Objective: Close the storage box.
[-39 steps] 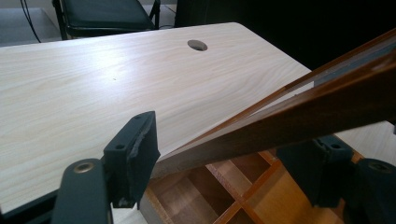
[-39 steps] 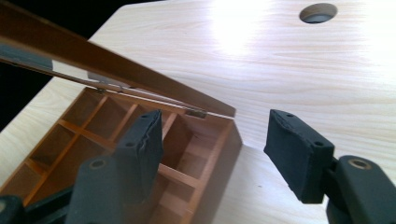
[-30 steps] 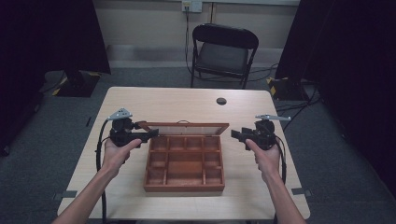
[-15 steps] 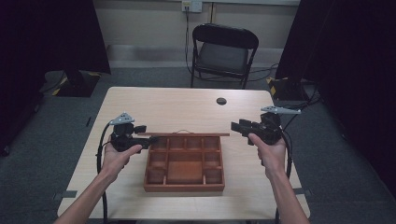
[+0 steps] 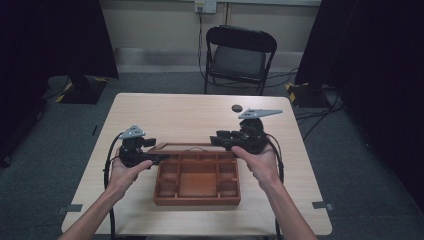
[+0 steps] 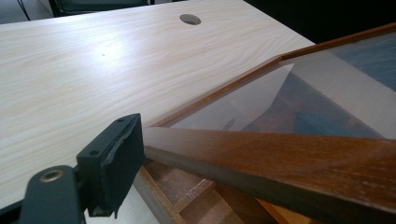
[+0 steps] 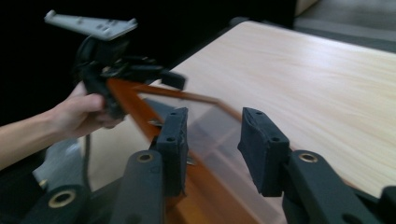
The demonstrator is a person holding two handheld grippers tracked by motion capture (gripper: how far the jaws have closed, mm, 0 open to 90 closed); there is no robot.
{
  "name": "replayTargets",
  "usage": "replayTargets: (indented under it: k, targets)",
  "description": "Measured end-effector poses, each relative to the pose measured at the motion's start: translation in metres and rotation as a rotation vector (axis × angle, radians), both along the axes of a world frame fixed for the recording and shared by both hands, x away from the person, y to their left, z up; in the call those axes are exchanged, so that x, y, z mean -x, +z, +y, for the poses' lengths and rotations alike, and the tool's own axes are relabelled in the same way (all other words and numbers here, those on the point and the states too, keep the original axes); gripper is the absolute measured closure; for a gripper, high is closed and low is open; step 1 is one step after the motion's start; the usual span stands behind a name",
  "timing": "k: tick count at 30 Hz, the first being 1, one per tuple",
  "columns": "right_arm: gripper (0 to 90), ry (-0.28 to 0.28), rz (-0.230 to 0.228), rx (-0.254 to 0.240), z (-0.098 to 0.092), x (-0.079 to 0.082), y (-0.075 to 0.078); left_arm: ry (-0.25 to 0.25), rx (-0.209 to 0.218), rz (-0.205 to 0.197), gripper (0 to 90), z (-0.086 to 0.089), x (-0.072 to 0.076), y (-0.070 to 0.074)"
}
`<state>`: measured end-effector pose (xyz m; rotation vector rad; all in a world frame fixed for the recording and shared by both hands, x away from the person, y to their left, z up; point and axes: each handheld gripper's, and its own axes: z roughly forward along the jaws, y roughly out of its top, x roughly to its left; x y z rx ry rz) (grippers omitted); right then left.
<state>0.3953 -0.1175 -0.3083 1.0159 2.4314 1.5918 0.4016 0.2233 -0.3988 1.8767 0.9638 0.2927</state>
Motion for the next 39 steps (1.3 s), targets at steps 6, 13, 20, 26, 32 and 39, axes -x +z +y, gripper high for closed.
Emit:
replayTargets:
  k: [6, 13, 20, 26, 32, 39]
  targets:
    - [70.0, 0.074, 0.022, 0.016, 0.024, 0.001, -0.011, -0.011, -0.006, -0.012, 17.4, 0.000, 0.004, 0.000]
    - [74.2, 0.097, 0.056, 0.013, 0.033, -0.002, -0.020, -0.018, -0.009, -0.013, 17.5, 0.000, 0.004, -0.001]
    - [74.8, 0.106, 0.094, -0.007, 0.033, -0.005, -0.024, -0.021, -0.014, -0.014, 17.6, -0.001, 0.006, -0.002]
    - [80.3, 0.149, 0.137, -0.021, 0.032, -0.009, -0.027, -0.019, -0.012, -0.012, 17.6, -0.002, 0.007, -0.003]
    - [81.2, 0.166, 0.144, 0.011, 0.030, -0.010, -0.029, -0.030, -0.012, -0.010, 18.2, -0.005, 0.007, -0.004]
    - [81.1, 0.159, 0.126, 0.021, 0.027, -0.010, -0.029, -0.005, -0.025, 0.004, 18.4, 0.001, 0.005, -0.008]
